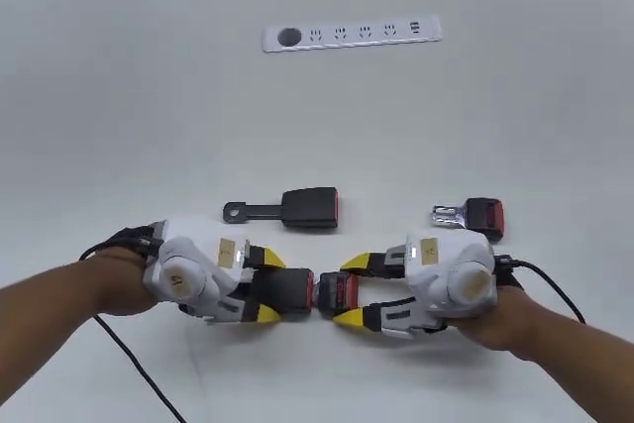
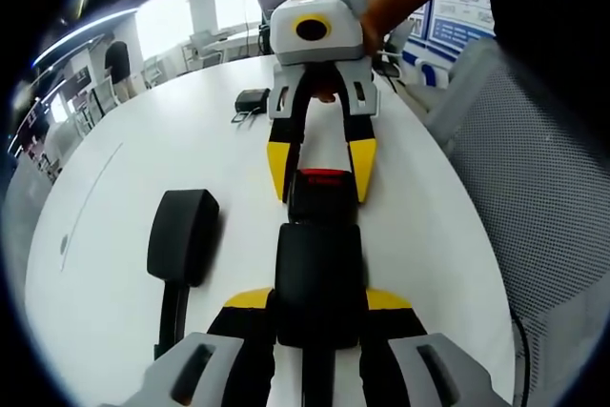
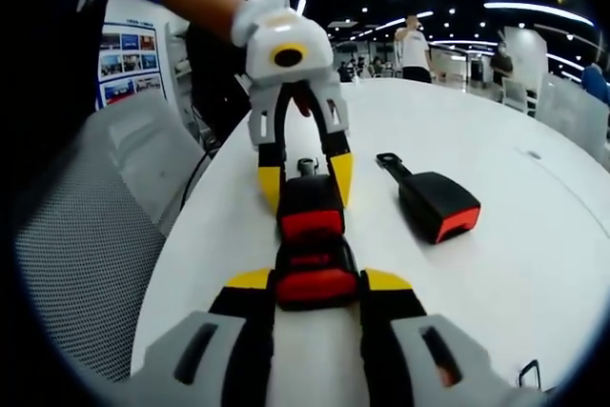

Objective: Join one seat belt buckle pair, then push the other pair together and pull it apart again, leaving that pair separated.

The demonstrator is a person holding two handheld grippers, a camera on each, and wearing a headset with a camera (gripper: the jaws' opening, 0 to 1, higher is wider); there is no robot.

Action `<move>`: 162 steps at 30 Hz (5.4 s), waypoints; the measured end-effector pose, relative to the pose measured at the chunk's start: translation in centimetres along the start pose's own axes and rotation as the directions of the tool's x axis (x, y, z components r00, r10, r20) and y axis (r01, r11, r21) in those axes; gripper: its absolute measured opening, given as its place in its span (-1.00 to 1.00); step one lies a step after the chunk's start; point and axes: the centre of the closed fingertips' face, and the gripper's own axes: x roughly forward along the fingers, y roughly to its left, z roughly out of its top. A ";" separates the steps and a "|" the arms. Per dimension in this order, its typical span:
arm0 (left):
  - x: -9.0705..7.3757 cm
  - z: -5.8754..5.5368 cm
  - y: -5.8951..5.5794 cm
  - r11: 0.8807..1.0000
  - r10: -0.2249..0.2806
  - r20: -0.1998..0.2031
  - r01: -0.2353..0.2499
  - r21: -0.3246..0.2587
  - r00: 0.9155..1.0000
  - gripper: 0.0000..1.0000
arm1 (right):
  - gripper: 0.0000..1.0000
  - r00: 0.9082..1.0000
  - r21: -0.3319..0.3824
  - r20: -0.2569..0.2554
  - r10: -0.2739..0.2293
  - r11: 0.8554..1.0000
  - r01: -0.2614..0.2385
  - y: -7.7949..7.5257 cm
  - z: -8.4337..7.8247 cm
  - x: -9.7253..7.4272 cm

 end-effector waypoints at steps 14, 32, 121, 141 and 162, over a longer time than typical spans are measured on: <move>-0.1 0.0 -0.1 1.000 -0.010 0.027 0.010 -0.006 1.000 -0.32 | -0.32 1.000 -0.012 0.012 -0.027 1.000 0.027 -0.1 0.0 0.0; -0.2 -0.1 -0.1 1.000 -0.031 0.035 0.031 -0.002 0.999 -0.33 | -0.33 0.999 0.005 0.025 -0.036 0.999 0.036 -0.2 -0.1 -0.2; 1.9 3.3 10.5 0.991 0.081 0.008 -0.079 -0.109 0.997 0.14 | 0.15 0.970 0.063 -0.199 -0.138 0.986 0.153 -10.7 -7.4 -15.2; 1.6 3.3 10.3 0.997 0.049 0.007 -0.049 -0.054 0.999 -0.29 | -0.27 0.976 -0.044 -0.192 -0.099 0.995 0.092 -11.1 -7.5 -15.1; 1.9 3.5 10.7 1.000 -0.002 -0.012 0.002 0.006 1.000 -0.29 | -0.27 0.984 -0.025 -0.147 -0.100 0.995 0.097 -11.0 -7.0 -14.0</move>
